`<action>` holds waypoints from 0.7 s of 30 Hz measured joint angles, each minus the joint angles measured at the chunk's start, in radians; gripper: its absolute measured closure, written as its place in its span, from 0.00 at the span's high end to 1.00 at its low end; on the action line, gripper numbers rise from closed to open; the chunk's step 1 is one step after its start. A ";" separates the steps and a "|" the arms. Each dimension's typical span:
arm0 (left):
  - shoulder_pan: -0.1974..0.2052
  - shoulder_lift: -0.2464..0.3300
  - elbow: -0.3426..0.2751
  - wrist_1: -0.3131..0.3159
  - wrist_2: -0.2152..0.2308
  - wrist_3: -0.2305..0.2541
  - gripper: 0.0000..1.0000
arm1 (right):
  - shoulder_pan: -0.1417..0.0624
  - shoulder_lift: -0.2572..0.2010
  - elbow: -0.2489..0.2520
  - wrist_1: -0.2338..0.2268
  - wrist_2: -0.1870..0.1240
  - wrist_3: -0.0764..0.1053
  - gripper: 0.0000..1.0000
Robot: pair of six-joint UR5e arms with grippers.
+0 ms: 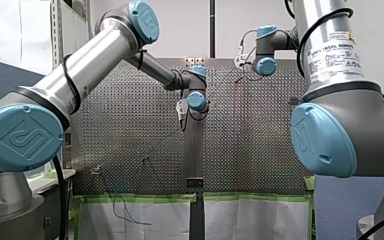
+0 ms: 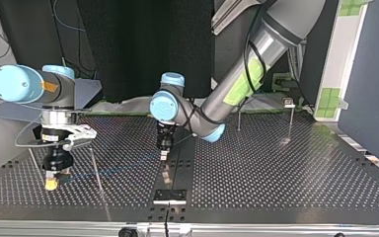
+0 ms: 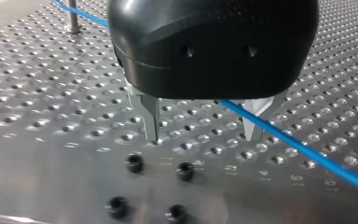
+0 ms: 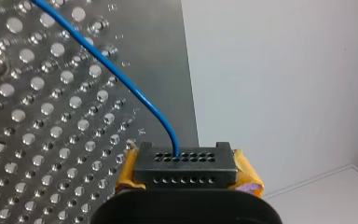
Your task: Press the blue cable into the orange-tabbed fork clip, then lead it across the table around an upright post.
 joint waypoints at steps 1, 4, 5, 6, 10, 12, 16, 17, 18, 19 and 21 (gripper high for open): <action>0.000 -0.007 0.006 -0.002 0.004 -0.004 0.92 | -0.003 0.000 0.000 0.000 0.000 0.001 0.00; -0.002 -0.023 0.026 -0.009 0.011 -0.011 0.92 | -0.012 0.000 0.001 0.000 -0.002 0.002 0.00; -0.002 -0.026 0.032 -0.012 0.012 -0.012 0.92 | -0.016 0.000 0.001 0.001 -0.002 0.002 0.00; -0.003 -0.029 0.040 -0.018 0.012 -0.011 0.92 | -0.019 0.000 0.001 0.001 -0.002 0.002 0.00; -0.007 -0.032 0.066 -0.040 0.010 -0.005 0.92 | -0.033 0.002 0.004 0.001 -0.005 0.004 0.00; -0.009 -0.032 0.079 -0.051 0.006 -0.003 0.92 | -0.040 0.003 0.007 0.001 -0.009 0.009 0.00; -0.013 -0.032 0.099 -0.064 0.000 -0.003 0.92 | -0.054 0.005 0.019 0.000 -0.012 0.015 0.00; -0.013 -0.033 0.103 -0.065 -0.001 -0.003 0.92 | -0.058 0.006 0.023 0.000 -0.014 0.017 0.00; -0.014 -0.033 0.107 -0.067 -0.002 -0.004 0.92 | -0.062 0.006 0.025 0.000 -0.015 0.019 0.00; -0.014 -0.033 0.109 -0.069 -0.002 -0.004 0.92 | -0.065 0.007 0.027 0.000 -0.017 0.021 0.00; -0.013 -0.033 0.114 -0.072 -0.002 -0.005 0.92 | -0.071 0.009 0.030 0.000 -0.022 0.028 0.00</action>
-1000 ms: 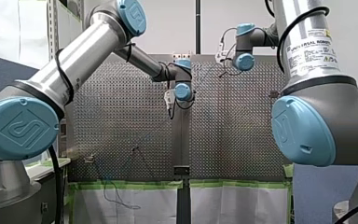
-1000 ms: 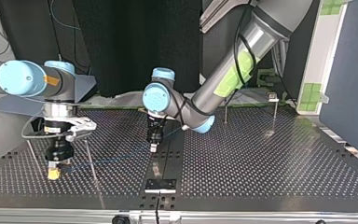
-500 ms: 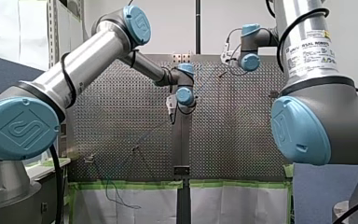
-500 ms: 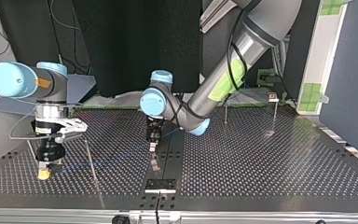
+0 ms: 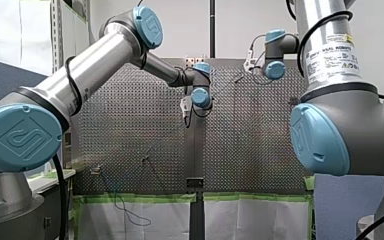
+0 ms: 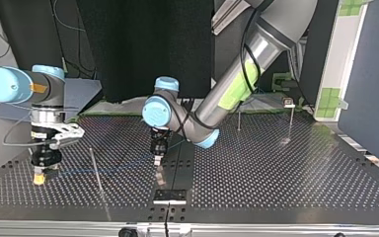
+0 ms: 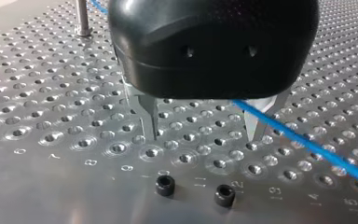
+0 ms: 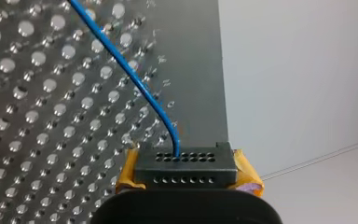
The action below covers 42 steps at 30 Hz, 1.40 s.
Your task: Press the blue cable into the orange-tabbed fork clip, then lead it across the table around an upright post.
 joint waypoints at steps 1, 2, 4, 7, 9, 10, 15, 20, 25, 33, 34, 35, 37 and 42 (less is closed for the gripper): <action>0.001 0.000 0.002 -0.002 0.000 0.000 0.92 | -0.003 0.001 0.001 0.000 -0.002 0.003 0.00; 0.001 0.000 0.003 -0.004 0.000 -0.001 0.92 | -0.006 0.003 0.003 0.000 -0.005 0.005 0.00; 0.002 0.000 0.006 -0.009 0.000 -0.001 0.92 | -0.012 0.005 0.007 0.000 -0.008 0.009 0.00; 0.003 0.000 0.008 -0.014 0.000 -0.001 0.92 | -0.021 0.008 0.016 -0.001 -0.011 0.013 0.00; 0.003 0.000 0.009 -0.016 0.000 -0.001 0.92 | -0.028 0.010 0.022 -0.001 -0.014 0.015 0.00; 0.003 0.000 0.009 -0.016 0.000 0.000 0.92 | -0.030 0.011 0.024 -0.001 -0.015 0.016 0.00; 0.003 0.000 0.010 -0.020 -0.001 0.000 0.92 | -0.042 0.024 0.037 -0.002 -0.028 0.018 0.00; 0.004 0.000 0.011 -0.022 -0.001 0.000 0.92 | -0.049 0.040 0.054 -0.004 -0.040 0.019 0.00; 0.004 0.000 0.017 -0.023 -0.004 0.000 0.92 | -0.050 0.056 0.064 -0.007 -0.046 0.018 0.00; 0.000 0.000 0.026 -0.024 -0.015 -0.001 0.92 | -0.050 0.097 0.092 -0.019 -0.048 0.010 0.00; 0.000 0.000 0.027 -0.024 -0.016 -0.002 0.92 | -0.050 0.101 0.096 -0.021 -0.048 0.009 0.00; 0.000 0.000 0.027 -0.024 -0.017 -0.002 0.92 | -0.050 0.106 0.100 -0.025 -0.048 0.008 0.00; 0.000 0.000 0.028 -0.025 -0.019 -0.003 0.92 | -0.050 0.113 0.108 -0.035 -0.048 0.009 0.00; -0.001 0.000 0.028 -0.032 -0.021 -0.003 0.92 | -0.050 0.122 0.131 -0.065 -0.048 0.011 0.00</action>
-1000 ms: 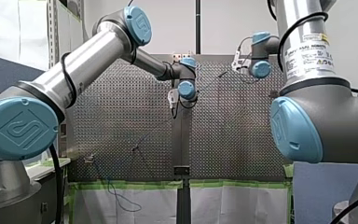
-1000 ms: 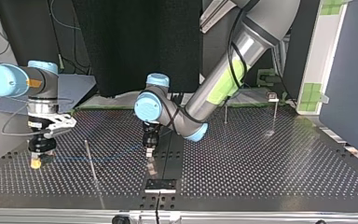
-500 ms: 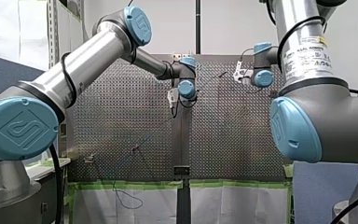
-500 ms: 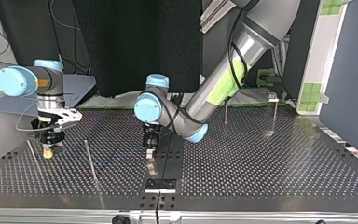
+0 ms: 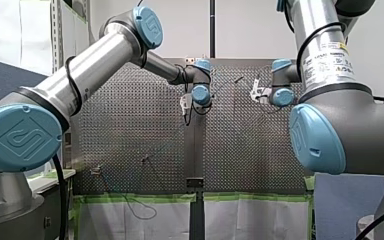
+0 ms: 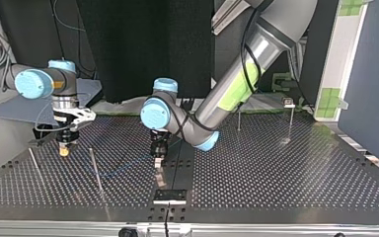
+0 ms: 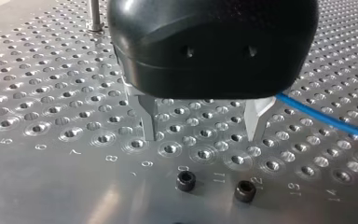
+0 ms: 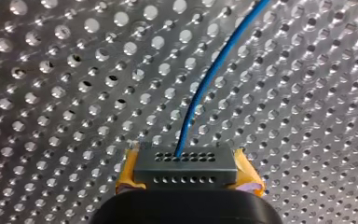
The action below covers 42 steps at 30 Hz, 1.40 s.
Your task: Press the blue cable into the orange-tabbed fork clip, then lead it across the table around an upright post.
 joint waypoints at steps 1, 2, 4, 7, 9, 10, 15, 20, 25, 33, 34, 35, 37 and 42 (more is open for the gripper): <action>0.000 0.000 0.000 -0.002 0.000 0.000 0.92 | 0.000 0.001 0.003 -0.004 0.001 0.000 0.00; 0.000 0.000 0.000 -0.003 -0.001 0.000 0.92 | 0.001 0.003 0.007 -0.010 0.001 0.000 0.00; -0.001 0.000 0.000 -0.004 -0.001 -0.001 0.92 | 0.002 0.006 0.014 -0.021 0.001 -0.001 0.00; -0.001 0.000 0.000 -0.005 -0.001 -0.001 0.92 | 0.000 0.021 0.027 -0.038 0.001 -0.005 0.00; -0.001 0.000 0.000 -0.005 0.000 -0.001 0.92 | -0.003 0.036 0.036 -0.046 0.000 -0.015 0.00; -0.002 0.000 0.000 -0.006 0.000 -0.002 0.92 | -0.005 0.041 0.039 -0.049 0.000 -0.019 0.00; -0.002 0.000 0.000 -0.008 -0.003 -0.002 0.92 | -0.022 0.067 0.048 -0.060 0.000 -0.037 0.00; -0.005 0.000 0.000 -0.009 -0.004 -0.003 0.92 | -0.043 0.077 0.067 -0.083 -0.001 -0.042 0.00; -0.007 0.000 0.000 -0.009 -0.005 -0.003 0.92 | -0.062 0.082 0.084 -0.104 -0.002 -0.041 0.00; -0.008 0.000 0.000 -0.009 -0.005 -0.004 0.92 | -0.081 0.086 0.119 -0.152 -0.005 -0.033 0.00; -0.008 0.000 0.000 -0.009 -0.005 -0.004 0.92 | -0.082 0.087 0.121 -0.157 -0.006 -0.032 0.00; -0.008 0.000 0.000 -0.009 -0.005 -0.004 0.92 | -0.084 0.088 0.124 -0.161 -0.006 -0.031 0.00; -0.008 0.000 0.000 -0.009 -0.005 -0.005 0.92 | -0.085 0.090 0.127 -0.165 -0.007 -0.031 0.00; -0.008 0.000 0.000 -0.009 -0.005 -0.007 0.92 | -0.086 0.118 0.137 -0.170 -0.003 -0.037 0.00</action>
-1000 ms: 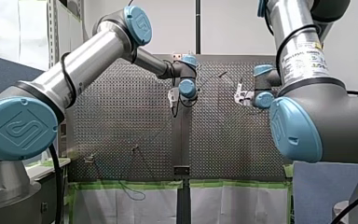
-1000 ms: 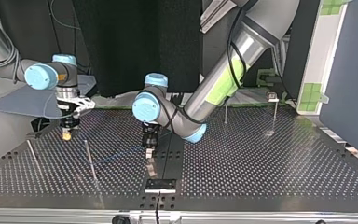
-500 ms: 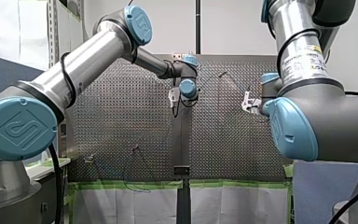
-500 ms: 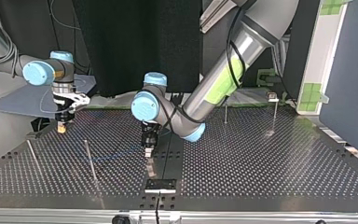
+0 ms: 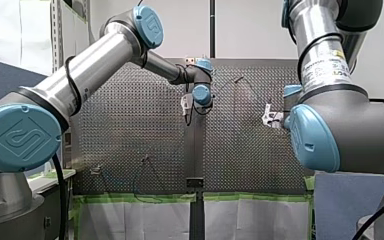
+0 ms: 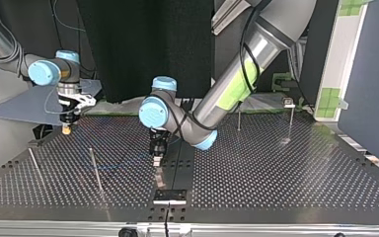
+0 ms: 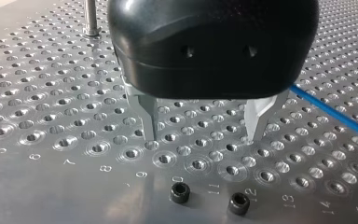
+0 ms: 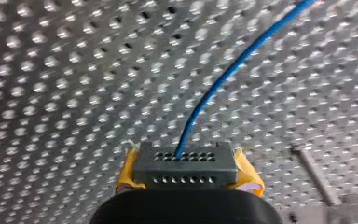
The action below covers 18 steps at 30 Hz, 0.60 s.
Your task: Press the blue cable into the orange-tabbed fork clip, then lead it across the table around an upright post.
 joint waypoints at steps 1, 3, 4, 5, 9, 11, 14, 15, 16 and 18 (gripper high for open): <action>0.000 0.000 0.000 0.000 0.000 0.000 0.92 | 0.000 0.007 0.001 0.000 0.001 0.000 0.00; 0.000 0.000 0.000 0.000 0.000 0.000 0.92 | 0.001 0.024 0.002 -0.002 0.003 -0.001 0.00; 0.000 0.000 0.000 0.000 0.000 0.000 0.92 | 0.002 0.033 0.004 -0.004 0.004 -0.001 0.00; 0.000 0.000 0.000 0.000 0.000 0.000 0.92 | 0.002 0.043 0.007 -0.010 0.004 -0.001 0.00; 0.000 0.000 0.000 0.000 0.000 0.000 0.92 | 0.000 0.061 0.015 -0.031 0.005 0.002 0.00; 0.000 0.000 0.000 0.000 0.000 0.000 0.92 | 0.000 0.065 0.017 -0.037 0.005 0.003 0.00; 0.000 0.000 0.000 0.000 0.001 -0.001 0.92 | -0.001 0.067 0.020 -0.041 0.006 0.005 0.00; 0.000 0.000 0.000 0.000 0.001 -0.001 0.92 | -0.001 0.068 0.021 -0.044 0.006 0.006 0.00; 0.000 0.000 0.000 0.000 0.001 -0.001 0.92 | -0.001 0.068 0.023 -0.047 0.007 0.007 0.00; 0.000 0.000 0.000 0.000 0.001 -0.001 0.92 | -0.002 0.069 0.027 -0.056 0.007 0.010 0.00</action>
